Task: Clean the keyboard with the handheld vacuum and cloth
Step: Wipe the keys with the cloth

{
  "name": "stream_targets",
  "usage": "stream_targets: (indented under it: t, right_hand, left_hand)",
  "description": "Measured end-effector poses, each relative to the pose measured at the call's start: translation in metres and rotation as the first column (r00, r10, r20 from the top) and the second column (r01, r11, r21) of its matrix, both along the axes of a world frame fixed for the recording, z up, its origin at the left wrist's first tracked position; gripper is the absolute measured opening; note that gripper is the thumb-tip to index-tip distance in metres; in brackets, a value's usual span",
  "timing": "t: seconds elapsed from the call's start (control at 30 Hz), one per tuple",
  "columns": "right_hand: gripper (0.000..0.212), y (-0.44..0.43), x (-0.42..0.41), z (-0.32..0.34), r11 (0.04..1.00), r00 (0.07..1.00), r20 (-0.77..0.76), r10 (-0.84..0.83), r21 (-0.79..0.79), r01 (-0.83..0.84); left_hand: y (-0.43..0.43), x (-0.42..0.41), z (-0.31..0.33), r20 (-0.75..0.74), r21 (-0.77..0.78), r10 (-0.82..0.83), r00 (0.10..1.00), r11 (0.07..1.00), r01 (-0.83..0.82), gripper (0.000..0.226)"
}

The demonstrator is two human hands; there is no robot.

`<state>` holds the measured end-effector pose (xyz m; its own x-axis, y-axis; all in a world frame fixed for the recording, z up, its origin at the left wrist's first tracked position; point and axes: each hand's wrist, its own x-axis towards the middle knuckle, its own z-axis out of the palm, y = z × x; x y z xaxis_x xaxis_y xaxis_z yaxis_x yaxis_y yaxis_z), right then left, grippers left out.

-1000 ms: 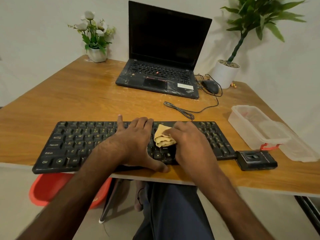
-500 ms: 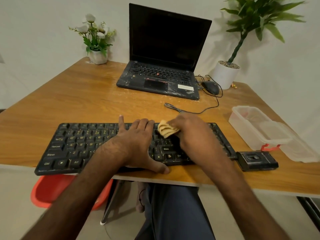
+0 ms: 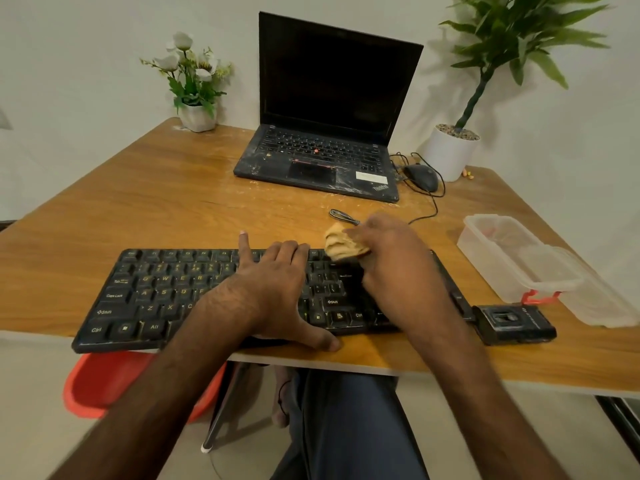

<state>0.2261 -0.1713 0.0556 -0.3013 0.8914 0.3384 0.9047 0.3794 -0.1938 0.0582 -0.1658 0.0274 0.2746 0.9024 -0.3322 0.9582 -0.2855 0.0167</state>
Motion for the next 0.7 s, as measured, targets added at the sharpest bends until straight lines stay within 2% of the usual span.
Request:
stream_targets:
  t: [0.1, 0.2, 0.33, 0.4, 0.5, 0.6, 0.7]
  right_hand:
    - [0.045, -0.006, -0.017, -0.014, 0.997, 0.990, 0.128, 0.059, -0.060, -0.052]
    - [0.045, -0.016, -0.014, -0.011, 0.993, 0.978, 0.188, 0.090, -0.094, -0.073]
    - [0.045, -0.032, -0.005, -0.004, 0.976, 0.979, 0.181, 0.096, -0.209, -0.057]
    - [0.040, -0.028, 0.004, 0.002, 0.967, 0.993, 0.111, 0.038, -0.253, -0.009]
    - [0.029, -0.010, 0.012, 0.012, 0.983, 0.996, 0.025, -0.082, -0.164, 0.085]
    - [0.030, 0.005, 0.001, 0.010, 0.993, 0.993, 0.046, -0.112, -0.029, 0.114]
    - [0.038, 0.000, -0.017, -0.008, 0.995, 0.996, 0.068, -0.062, -0.078, 0.068]
  left_hand:
    - [-0.001, 0.000, -0.001, -0.013, 0.000, -0.007, 1.000, 1.000, 0.007, 0.141]
    - [0.000, 0.000, -0.001, -0.014, -0.003, -0.001, 1.000, 1.000, 0.001, 0.142]
    - [0.003, 0.000, -0.002, -0.012, -0.011, -0.003, 1.000, 1.000, 0.003, 0.145]
    - [0.003, 0.000, -0.001, -0.013, -0.012, -0.005, 1.000, 1.000, 0.004, 0.145]
    - [0.002, 0.000, 0.001, -0.010, -0.011, -0.007, 1.000, 1.000, 0.007, 0.145]
    - [0.002, 0.001, 0.003, -0.023, -0.015, 0.000, 1.000, 1.000, 0.000, 0.146]
    - [0.001, 0.003, 0.001, -0.033, -0.013, 0.001, 0.999, 1.000, -0.001, 0.145]
